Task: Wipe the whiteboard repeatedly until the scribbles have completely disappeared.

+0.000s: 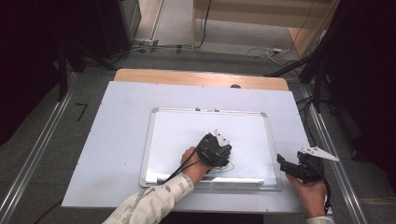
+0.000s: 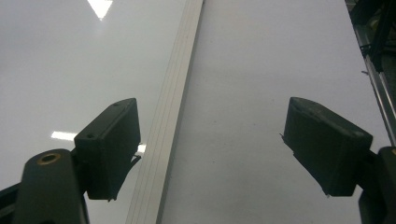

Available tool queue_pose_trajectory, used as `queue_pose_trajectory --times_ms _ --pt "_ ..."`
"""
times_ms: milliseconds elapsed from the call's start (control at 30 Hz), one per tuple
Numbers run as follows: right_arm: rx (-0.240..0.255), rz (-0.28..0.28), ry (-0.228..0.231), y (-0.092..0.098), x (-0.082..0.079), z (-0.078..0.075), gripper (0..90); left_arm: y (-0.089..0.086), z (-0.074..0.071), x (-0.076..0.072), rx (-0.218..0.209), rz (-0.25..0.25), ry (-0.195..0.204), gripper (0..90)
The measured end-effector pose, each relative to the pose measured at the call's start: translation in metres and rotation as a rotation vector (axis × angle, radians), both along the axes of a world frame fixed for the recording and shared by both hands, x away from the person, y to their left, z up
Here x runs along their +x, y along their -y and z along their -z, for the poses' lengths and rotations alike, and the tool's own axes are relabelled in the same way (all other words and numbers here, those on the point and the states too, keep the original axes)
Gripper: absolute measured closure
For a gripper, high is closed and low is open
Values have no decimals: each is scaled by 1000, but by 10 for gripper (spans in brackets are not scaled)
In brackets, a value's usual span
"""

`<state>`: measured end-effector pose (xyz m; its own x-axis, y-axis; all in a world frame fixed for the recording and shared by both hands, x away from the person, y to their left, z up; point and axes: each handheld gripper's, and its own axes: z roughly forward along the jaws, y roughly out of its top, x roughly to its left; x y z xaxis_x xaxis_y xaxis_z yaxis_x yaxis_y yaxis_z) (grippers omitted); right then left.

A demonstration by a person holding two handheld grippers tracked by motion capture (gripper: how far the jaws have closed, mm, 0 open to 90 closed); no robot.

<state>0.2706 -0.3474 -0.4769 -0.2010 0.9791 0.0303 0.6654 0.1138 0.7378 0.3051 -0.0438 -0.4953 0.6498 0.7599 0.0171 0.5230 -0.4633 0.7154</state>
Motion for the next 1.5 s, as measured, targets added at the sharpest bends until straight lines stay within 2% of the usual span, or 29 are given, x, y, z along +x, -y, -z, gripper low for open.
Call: queue_pose_trajectory --times_ms 533,933,1500 --pt "1 5 1 1 0 0 174 40 -1 -2 14 71 -5 405" --pt "-1 1 3 1 0 0 174 67 -2 -1 12 84 -5 405" --pt "3 5 3 4 -1 0 174 68 -2 0 11 94 -7 405"
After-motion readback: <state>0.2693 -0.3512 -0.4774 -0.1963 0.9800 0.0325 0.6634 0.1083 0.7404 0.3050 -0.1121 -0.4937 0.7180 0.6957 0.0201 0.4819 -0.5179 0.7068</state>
